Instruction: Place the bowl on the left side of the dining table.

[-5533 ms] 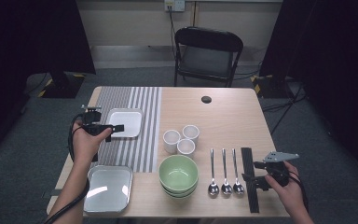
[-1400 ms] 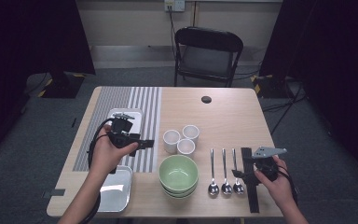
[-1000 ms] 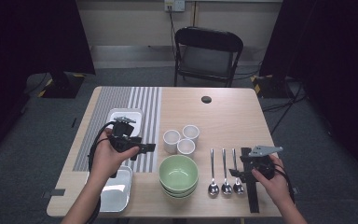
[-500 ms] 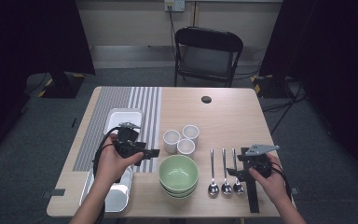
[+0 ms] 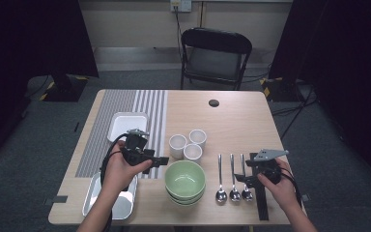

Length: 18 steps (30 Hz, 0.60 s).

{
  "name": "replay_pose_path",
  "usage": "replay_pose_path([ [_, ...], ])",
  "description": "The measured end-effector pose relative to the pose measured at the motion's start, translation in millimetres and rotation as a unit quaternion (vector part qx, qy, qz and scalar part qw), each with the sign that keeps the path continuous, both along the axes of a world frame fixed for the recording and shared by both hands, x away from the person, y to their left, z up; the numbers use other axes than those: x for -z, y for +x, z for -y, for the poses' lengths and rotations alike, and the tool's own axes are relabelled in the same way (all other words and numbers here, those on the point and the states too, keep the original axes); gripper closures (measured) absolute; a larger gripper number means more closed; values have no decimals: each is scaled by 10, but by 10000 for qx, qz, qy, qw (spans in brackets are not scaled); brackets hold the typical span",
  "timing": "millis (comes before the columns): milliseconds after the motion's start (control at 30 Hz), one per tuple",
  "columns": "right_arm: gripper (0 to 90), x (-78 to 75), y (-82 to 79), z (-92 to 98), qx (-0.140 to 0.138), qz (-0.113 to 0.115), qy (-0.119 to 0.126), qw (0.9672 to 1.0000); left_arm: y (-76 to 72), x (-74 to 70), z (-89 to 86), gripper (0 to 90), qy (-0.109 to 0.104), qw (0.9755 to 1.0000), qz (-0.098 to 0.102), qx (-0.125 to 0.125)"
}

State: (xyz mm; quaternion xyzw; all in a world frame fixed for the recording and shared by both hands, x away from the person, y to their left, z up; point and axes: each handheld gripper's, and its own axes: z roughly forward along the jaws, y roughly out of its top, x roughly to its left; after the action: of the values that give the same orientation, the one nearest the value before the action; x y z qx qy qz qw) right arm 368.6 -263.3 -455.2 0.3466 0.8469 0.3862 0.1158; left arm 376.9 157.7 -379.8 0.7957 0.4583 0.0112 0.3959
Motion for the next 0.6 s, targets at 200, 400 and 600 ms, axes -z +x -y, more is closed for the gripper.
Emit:
replay_pose_path([
  [200, 232, -6, -11, -8, 16, -7, -8, 10000, -22, 38, 29, 298, -5, 10000, -33, 57],
  [400, 232, -5, -17, -7, 17, -9, -11, 10000, -54, 42, 80, 299, -33, 9999, -4, 112],
  [600, 232, -3, -20, -2, 4, -13, -2, 10000, -85, 79, 141, 299, -28, 9998, -49, 185],
])
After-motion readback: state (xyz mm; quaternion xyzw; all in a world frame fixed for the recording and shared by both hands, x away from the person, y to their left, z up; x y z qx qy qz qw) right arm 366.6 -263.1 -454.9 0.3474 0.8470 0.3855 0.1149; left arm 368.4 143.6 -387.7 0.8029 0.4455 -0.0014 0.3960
